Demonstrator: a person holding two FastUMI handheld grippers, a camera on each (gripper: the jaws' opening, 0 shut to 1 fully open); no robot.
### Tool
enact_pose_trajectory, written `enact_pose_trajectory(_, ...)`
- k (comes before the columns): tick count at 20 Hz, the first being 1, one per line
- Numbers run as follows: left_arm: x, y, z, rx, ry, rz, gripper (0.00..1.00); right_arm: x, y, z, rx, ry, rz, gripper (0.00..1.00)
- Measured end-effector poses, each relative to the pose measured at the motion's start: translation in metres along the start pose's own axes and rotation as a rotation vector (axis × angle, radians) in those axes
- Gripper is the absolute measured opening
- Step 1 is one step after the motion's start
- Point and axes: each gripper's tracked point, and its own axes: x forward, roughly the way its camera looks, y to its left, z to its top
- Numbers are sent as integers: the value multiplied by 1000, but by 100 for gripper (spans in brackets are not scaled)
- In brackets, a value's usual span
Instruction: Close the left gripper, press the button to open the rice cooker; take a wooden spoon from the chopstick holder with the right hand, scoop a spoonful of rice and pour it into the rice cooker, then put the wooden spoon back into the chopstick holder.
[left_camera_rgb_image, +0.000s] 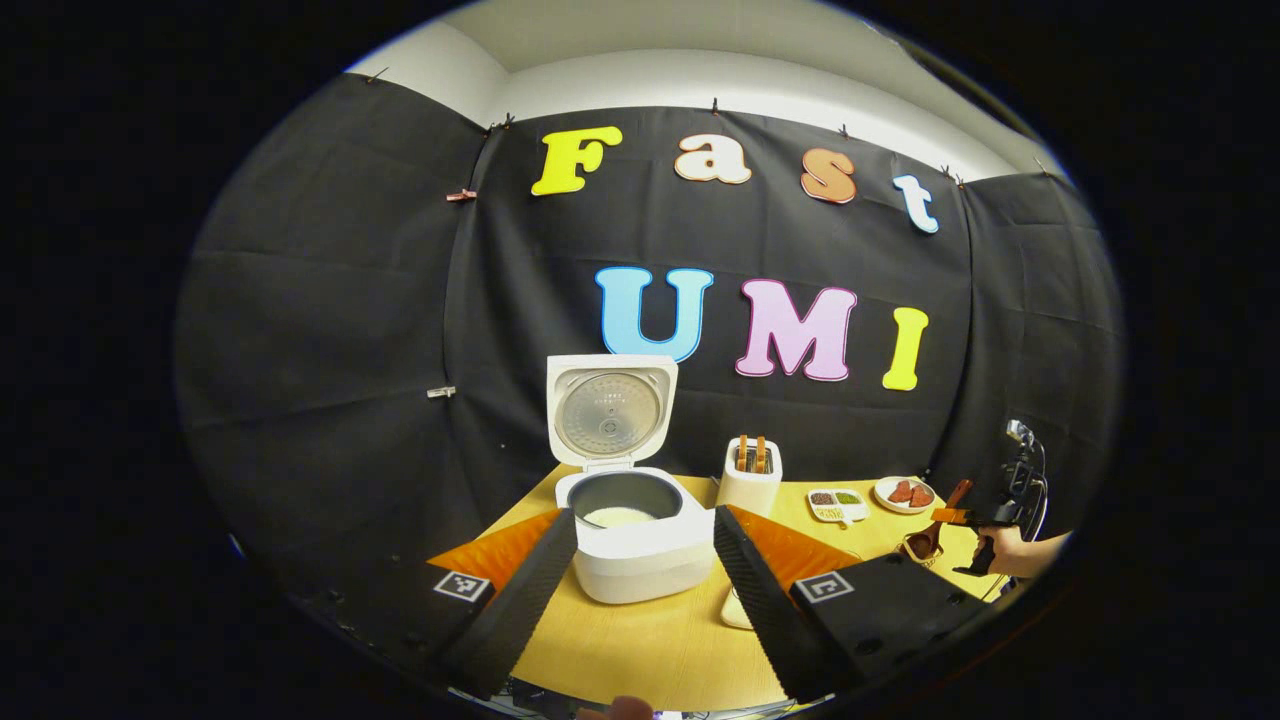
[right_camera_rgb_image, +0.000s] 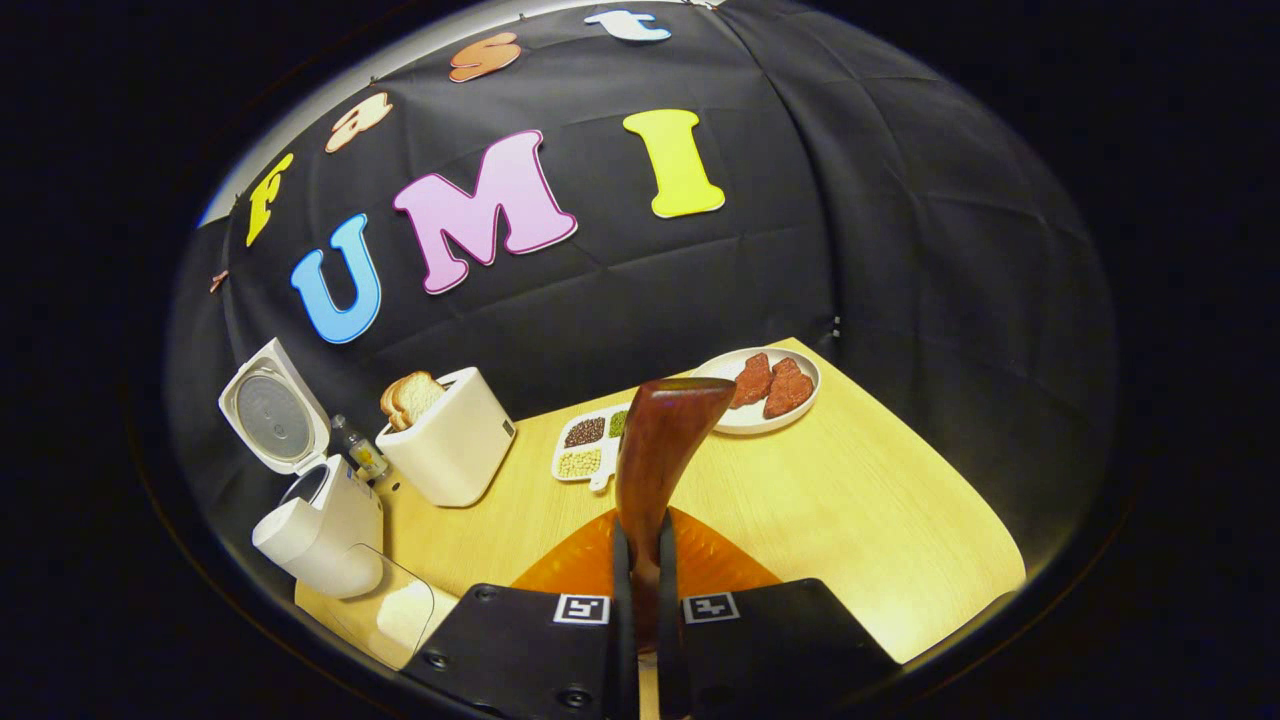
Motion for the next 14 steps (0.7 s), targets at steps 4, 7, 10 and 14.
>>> enact_pose_trajectory(4, -4, -1, 1, 4, -4, -1, 95, 1, -12, -11, 7, 38, -32, 16)
enact_pose_trajectory(7, -7, 0, 0, 5, 1, -7, 95, -3, -18, -9, 32, 43, -39, 39)
enact_pose_trajectory(10, -10, 2, 1, 11, -2, -13, 95, -17, -25, -8, 42, 46, -76, 68)
enact_pose_trajectory(14, -7, 5, 3, 0, -10, -27, 95, -52, -31, -2, -32, 29, -130, 93)
